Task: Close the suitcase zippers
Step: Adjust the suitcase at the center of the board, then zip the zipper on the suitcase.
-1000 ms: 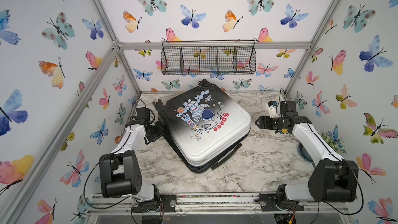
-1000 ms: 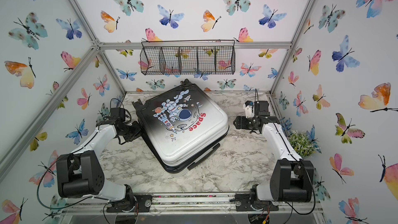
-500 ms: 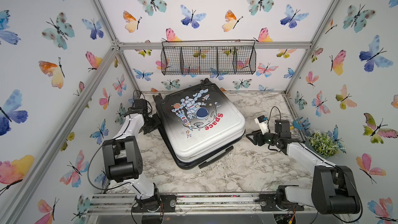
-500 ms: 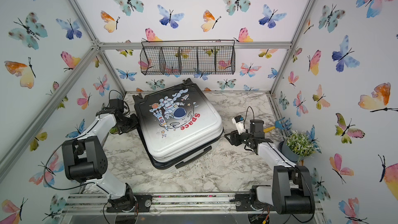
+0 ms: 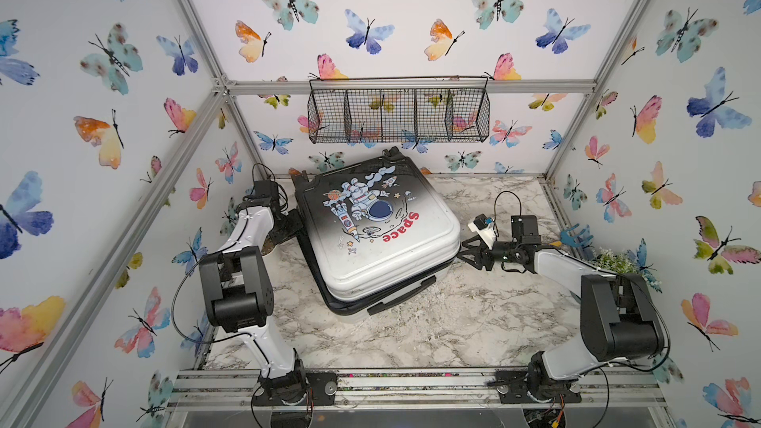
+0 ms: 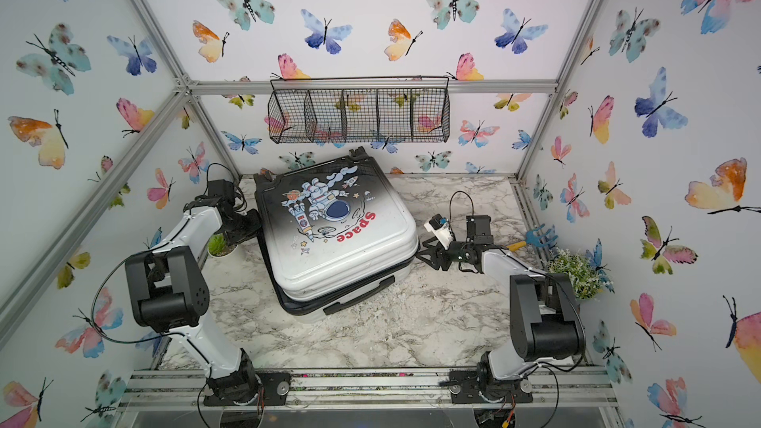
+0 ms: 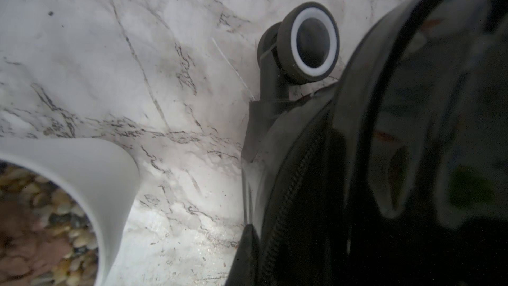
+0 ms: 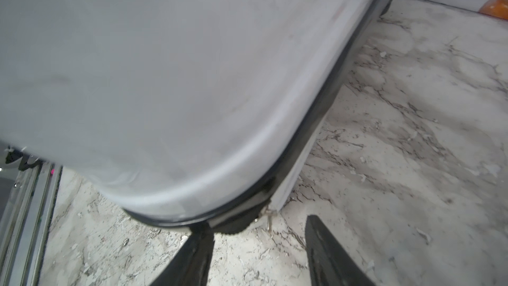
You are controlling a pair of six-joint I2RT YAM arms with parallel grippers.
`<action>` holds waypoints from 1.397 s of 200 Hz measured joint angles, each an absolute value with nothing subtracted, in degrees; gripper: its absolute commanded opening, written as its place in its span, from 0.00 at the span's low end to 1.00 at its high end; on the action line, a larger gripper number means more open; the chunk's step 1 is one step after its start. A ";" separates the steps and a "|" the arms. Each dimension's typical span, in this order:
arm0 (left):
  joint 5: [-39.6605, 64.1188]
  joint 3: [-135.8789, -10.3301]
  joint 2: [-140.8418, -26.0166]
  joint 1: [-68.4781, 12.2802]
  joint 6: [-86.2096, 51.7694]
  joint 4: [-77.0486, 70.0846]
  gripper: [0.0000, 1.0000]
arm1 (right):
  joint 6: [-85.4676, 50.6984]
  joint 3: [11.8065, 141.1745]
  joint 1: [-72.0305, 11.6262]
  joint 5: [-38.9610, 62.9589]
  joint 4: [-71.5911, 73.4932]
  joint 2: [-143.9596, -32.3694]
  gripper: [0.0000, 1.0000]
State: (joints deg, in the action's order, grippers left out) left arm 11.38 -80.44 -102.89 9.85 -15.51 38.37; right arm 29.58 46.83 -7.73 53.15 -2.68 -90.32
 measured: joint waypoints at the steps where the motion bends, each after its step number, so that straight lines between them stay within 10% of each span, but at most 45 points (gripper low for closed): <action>1: 11.27 -80.60 -103.00 9.89 -15.46 38.37 0.00 | 29.69 46.85 -7.79 53.15 -2.68 -90.37 0.56; 279: 10.57 -89.25 -109.95 11.94 -8.47 39.07 0.00 | 44.69 57.12 -13.45 49.47 -10.31 -100.07 0.44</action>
